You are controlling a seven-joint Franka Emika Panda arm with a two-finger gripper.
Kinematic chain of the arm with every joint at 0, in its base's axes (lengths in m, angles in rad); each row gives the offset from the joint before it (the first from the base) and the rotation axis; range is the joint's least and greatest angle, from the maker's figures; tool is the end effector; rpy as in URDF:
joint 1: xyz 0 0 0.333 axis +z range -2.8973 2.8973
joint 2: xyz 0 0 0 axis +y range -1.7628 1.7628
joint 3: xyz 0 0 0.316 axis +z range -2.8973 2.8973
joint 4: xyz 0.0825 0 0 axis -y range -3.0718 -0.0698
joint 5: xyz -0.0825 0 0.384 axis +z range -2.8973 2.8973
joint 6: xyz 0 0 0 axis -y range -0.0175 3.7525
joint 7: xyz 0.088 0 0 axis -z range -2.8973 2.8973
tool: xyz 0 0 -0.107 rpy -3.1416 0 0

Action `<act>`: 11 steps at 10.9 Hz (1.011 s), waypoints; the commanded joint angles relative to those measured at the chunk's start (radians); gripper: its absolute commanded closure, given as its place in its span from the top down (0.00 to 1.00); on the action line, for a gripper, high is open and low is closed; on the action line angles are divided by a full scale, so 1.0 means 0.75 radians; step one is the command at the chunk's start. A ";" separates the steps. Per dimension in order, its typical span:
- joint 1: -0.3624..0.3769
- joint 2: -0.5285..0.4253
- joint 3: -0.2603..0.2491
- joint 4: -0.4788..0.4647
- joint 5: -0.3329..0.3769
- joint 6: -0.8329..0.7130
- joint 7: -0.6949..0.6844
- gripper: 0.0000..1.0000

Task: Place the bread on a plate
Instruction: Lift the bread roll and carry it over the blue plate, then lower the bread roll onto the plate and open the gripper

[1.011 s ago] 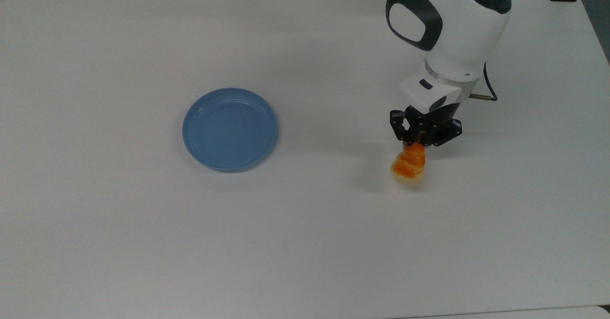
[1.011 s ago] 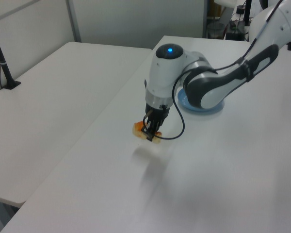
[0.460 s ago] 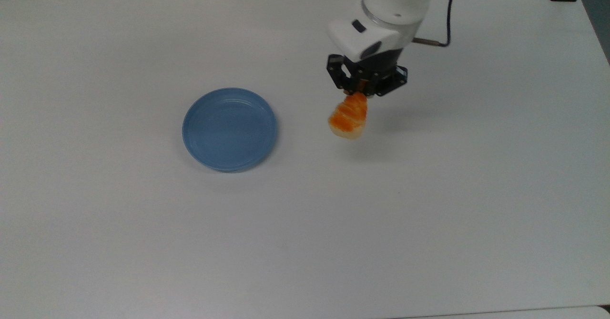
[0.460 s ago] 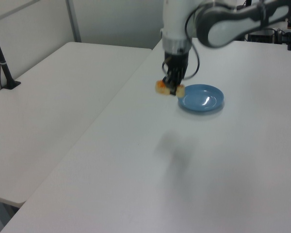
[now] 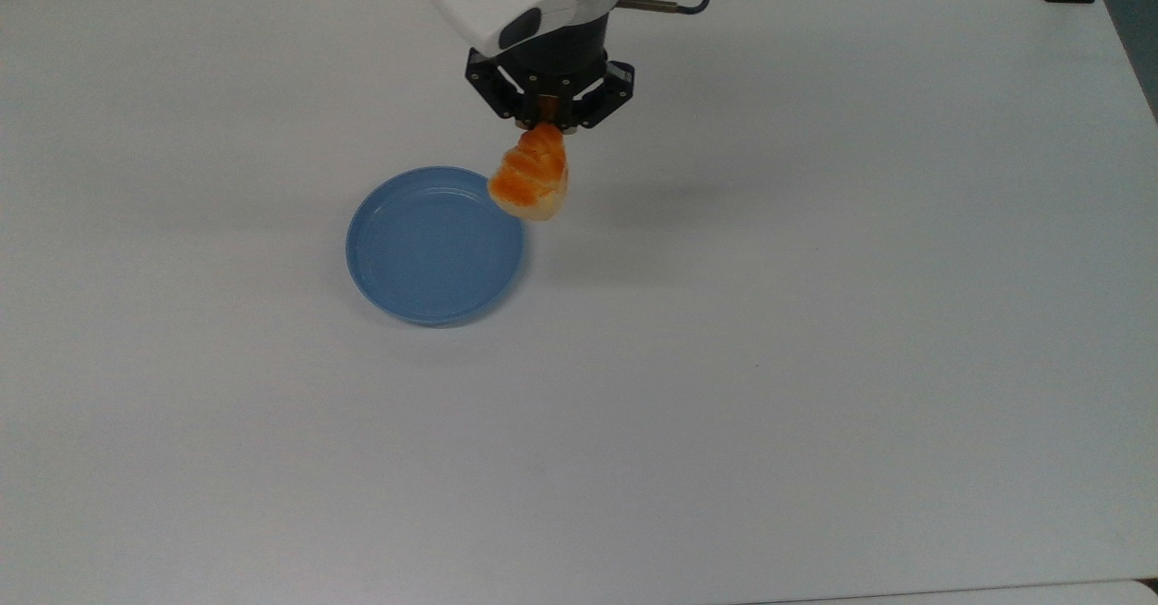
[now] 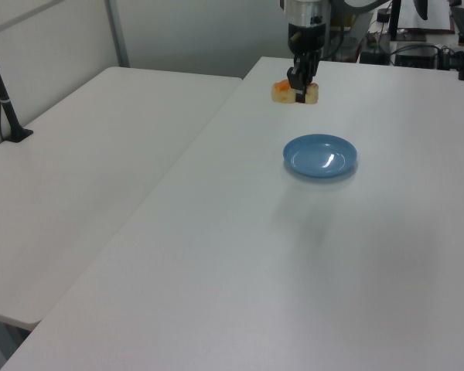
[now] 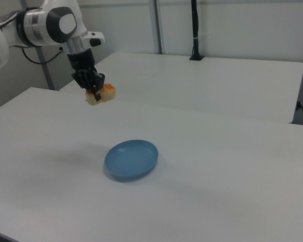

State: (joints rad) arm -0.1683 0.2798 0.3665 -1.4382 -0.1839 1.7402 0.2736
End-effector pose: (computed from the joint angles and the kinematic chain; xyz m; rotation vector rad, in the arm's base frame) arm 0.6413 0.0818 0.5445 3.0675 -0.0968 0.0903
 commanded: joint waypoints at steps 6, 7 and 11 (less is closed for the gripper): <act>-0.158 -0.192 -0.037 -0.484 -0.074 0.343 -0.187 0.16; -0.166 -0.207 -0.037 -0.567 -0.076 0.438 -0.185 0.16; -0.189 -0.173 -0.035 -0.696 -0.096 0.588 -0.116 0.16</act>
State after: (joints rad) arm -0.3071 0.1891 0.3488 -1.8676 -0.2466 2.1034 0.1570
